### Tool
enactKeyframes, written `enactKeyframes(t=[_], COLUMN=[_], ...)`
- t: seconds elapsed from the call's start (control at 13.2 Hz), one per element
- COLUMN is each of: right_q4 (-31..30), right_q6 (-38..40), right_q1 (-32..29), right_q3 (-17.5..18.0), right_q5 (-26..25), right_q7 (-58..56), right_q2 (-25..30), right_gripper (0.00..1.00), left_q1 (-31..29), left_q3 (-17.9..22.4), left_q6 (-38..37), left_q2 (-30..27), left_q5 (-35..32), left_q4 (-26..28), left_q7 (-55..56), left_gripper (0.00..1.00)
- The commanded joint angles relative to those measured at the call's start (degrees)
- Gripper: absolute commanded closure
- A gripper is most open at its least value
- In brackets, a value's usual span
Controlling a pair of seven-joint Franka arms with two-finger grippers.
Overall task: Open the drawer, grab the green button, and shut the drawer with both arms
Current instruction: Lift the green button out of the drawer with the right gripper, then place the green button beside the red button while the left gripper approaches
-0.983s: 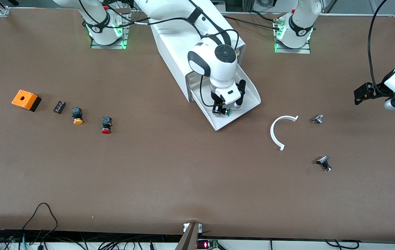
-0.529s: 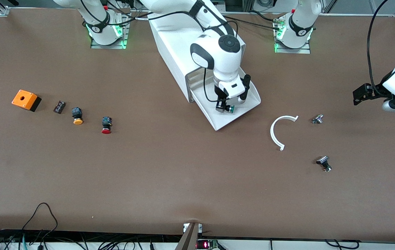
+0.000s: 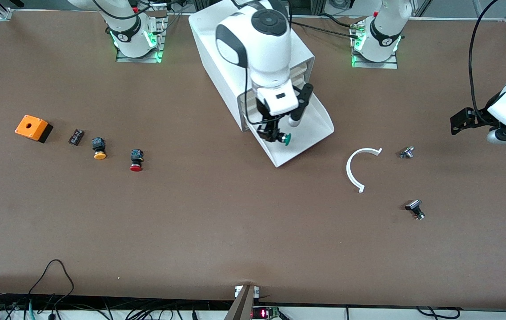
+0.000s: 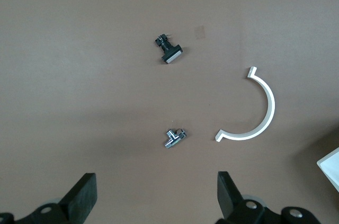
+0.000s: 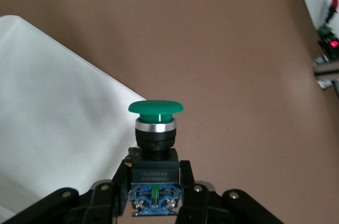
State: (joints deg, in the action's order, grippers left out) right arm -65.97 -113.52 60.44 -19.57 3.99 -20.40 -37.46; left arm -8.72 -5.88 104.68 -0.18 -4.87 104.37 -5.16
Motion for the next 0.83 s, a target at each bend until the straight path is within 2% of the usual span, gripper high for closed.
enactKeyframes(t=[0.0, 0.23, 0.53, 0.68, 0.76], right_q4=[-5.9, -11.9, -17.4, -19.0, -20.2], right_q6=[0.3, 0.2, 0.2, 0.4, 0.4], right_q1=[-2.9, -8.0, -15.7, -18.4, -19.5], right_q3=[0.6, 0.6, 0.6, 0.8, 1.1], right_q5=[0.2, 0.9, 1.6, 1.7, 1.7], right_q7=[0.5, 0.6, 0.9, 4.6, 6.4], right_q2=[4.5, 8.8, 11.7, 11.7, 11.8], right_gripper=[0.76, 0.76, 0.76, 0.76, 0.76], left_q1=[0.0, -0.4, -0.6, -0.5, -0.3], left_q3=[-0.1, 0.0, 0.0, 0.1, 0.0], left_q6=[-0.4, -1.1, -2.6, -2.3, -1.3], left_q2=[-0.1, 0.1, 0.1, 0.6, 1.1], left_q5=[-0.9, -0.9, -0.2, 6.2, 7.4], left_q4=[0.4, 3.1, 4.2, 5.1, 5.5], left_q7=[-0.2, -0.2, 0.3, 0.9, 2.3], left_gripper=[0.0, 0.0, 0.0, 0.0, 0.0])
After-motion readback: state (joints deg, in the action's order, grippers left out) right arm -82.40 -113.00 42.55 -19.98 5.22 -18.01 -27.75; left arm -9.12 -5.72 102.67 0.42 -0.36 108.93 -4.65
